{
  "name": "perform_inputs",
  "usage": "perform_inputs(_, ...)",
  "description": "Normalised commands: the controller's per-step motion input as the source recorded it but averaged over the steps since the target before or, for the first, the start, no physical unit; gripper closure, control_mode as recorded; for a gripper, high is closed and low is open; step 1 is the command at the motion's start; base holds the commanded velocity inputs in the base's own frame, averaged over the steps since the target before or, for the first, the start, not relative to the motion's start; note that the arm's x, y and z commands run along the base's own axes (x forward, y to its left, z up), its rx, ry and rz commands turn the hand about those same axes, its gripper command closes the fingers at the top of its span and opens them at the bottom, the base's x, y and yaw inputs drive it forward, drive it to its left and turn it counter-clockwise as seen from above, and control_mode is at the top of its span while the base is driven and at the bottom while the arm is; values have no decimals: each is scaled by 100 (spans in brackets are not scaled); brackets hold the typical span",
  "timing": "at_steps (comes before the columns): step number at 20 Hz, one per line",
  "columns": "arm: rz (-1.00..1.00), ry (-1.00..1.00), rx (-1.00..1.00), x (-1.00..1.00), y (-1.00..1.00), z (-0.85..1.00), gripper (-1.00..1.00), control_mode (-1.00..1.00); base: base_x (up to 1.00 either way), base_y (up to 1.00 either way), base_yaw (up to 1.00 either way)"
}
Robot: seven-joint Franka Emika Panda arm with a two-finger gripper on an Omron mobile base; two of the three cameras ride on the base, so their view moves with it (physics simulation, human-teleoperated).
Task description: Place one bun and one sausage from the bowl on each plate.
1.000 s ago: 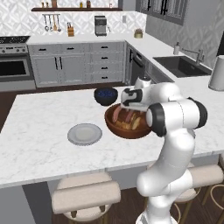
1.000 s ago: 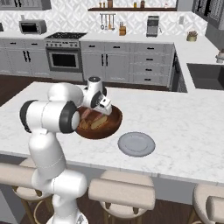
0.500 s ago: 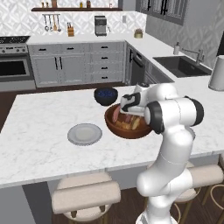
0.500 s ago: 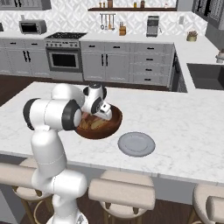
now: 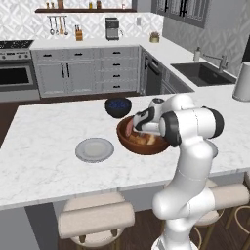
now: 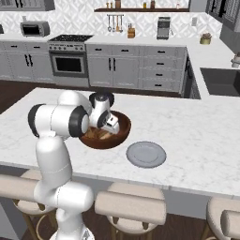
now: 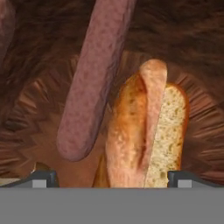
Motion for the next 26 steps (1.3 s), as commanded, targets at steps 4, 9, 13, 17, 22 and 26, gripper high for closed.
perform_inputs(4,0,0,0,0,0,-2,-100,-100,0,0,0)
perform_inputs(9,0,0,0,0,0,0,100,-100,0,0,0)
perform_inputs(13,0,0,0,0,0,0,100,-100,0,0,0)
perform_inputs(17,0,0,0,0,0,0,100,-100,0,0,0)
perform_inputs(22,-3,0,0,-41,-4,15,100,-100,0,0,0)
perform_inputs(26,-6,0,0,-63,-3,61,100,-100,0,0,0)
